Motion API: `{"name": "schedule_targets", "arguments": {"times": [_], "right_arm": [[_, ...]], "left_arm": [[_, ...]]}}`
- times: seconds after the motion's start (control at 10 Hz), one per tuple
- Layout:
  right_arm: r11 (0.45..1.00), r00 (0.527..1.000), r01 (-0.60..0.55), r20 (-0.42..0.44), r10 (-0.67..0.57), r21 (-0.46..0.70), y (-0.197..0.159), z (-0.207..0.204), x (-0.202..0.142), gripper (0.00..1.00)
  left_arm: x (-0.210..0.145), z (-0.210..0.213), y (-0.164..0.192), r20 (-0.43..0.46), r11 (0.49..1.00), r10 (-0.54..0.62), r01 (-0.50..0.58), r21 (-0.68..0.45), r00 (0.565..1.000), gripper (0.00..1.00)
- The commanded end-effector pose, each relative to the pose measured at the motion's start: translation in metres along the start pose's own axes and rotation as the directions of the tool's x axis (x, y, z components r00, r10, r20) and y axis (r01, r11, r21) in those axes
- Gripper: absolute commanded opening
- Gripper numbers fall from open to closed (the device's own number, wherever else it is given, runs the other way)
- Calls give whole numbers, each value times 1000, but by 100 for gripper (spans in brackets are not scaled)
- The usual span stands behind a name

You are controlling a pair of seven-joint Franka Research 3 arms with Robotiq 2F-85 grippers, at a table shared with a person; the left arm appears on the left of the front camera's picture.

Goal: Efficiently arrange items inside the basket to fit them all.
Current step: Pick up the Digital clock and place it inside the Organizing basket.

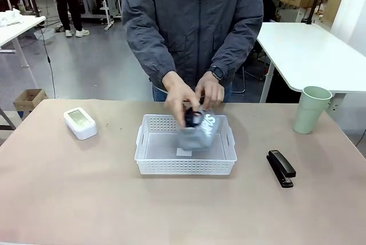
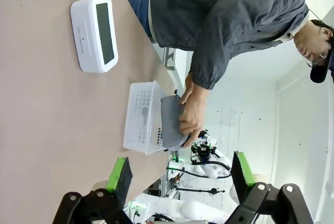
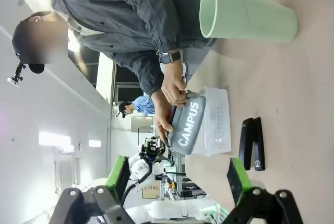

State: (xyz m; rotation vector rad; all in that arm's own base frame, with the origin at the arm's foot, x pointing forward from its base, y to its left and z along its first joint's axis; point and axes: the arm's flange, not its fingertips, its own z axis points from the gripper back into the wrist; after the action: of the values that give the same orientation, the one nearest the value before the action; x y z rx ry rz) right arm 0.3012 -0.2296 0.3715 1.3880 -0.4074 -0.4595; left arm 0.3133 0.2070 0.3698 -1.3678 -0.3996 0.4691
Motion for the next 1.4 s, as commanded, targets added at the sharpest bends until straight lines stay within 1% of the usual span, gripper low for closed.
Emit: {"name": "schedule_targets", "arguments": {"times": [0.0,1.0,1.1,1.2,1.3], "right_arm": [[1000,1000,-30,-11,30,-1,1,3,-2,100],[1000,1000,-30,-11,30,-1,1,3,-2,100],[1000,1000,-30,-11,30,-1,1,3,-2,100],[1000,1000,-30,-11,30,-1,1,3,-2,100],[1000,1000,-30,-11,30,-1,1,3,-2,100]], "left_arm": [[0,3,-1,-18,1000,-14,14,-4,1000,100],[0,3,-1,-18,1000,-14,14,-4,1000,100],[0,0,0,-2,1000,-1,1,0,1000,100],[-1,-10,-8,-44,999,-12,14,43,999,100],[-1,-25,-22,-78,986,-53,64,151,996,100]]}}
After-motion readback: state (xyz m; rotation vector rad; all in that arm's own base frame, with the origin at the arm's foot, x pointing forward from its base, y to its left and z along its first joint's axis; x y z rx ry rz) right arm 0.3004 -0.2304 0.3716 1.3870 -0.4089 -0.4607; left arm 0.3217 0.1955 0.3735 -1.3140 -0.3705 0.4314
